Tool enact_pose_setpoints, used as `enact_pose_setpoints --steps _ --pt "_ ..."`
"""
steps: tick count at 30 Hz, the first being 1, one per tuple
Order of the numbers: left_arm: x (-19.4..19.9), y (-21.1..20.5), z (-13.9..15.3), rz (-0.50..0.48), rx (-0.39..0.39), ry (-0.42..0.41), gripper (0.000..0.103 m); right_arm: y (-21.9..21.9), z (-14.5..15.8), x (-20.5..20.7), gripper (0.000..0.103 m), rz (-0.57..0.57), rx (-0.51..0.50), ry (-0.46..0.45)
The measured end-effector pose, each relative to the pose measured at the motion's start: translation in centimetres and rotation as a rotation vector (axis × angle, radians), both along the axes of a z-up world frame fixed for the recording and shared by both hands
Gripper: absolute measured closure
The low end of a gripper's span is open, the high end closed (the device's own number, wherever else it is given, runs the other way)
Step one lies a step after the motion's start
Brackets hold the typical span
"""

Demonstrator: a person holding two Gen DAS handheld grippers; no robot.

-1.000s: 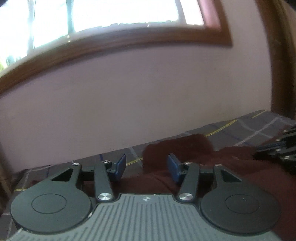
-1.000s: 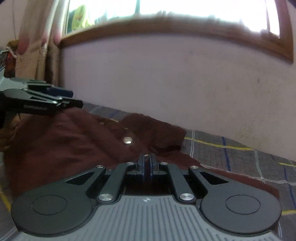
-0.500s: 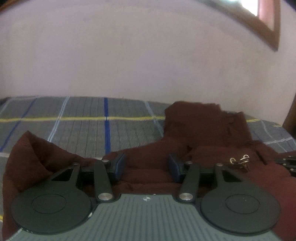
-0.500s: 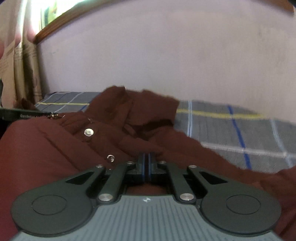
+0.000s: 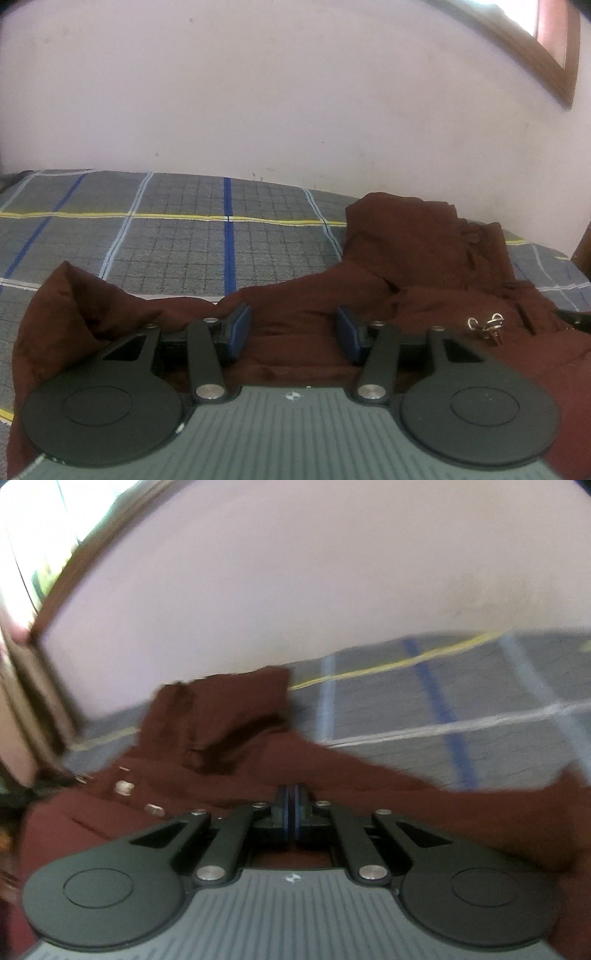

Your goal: Fold large clothes

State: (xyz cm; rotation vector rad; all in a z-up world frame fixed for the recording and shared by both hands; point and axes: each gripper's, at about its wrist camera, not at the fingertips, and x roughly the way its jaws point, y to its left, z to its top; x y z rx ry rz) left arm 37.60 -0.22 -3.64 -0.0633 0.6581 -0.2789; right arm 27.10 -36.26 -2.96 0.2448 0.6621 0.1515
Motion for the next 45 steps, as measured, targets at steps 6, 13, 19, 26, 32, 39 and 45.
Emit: enact_pose_setpoints --steps 6,13,19,26,32,39,45 --pt "0.0 0.1 0.0 0.000 -0.011 -0.002 0.049 -1.3 0.9 -2.6 0.101 -0.119 -0.225 -0.034" --pt "0.0 0.0 0.1 0.004 -0.013 -0.001 0.049 -1.8 -1.5 -1.7 0.102 -0.172 -0.281 0.007" --pt "0.0 0.1 0.0 0.010 -0.010 0.005 0.049 -0.5 -2.3 -0.2 0.102 -0.172 -0.408 0.048" --pt "-0.6 0.4 -0.1 0.035 -0.020 0.020 0.049 0.7 -2.5 -0.3 0.100 -0.151 -0.514 0.043" --pt "-1.1 0.5 0.2 0.054 -0.022 0.018 0.048 0.5 -2.4 -0.3 0.100 -0.143 -0.497 0.039" --pt "-0.4 2.3 0.0 0.102 -0.105 0.040 0.065 0.0 -2.3 -0.3 0.100 -0.145 -0.451 0.041" --pt "-0.4 2.1 0.0 0.096 -0.087 0.035 0.065 0.1 -2.3 -0.3 0.100 -0.148 -0.457 0.039"
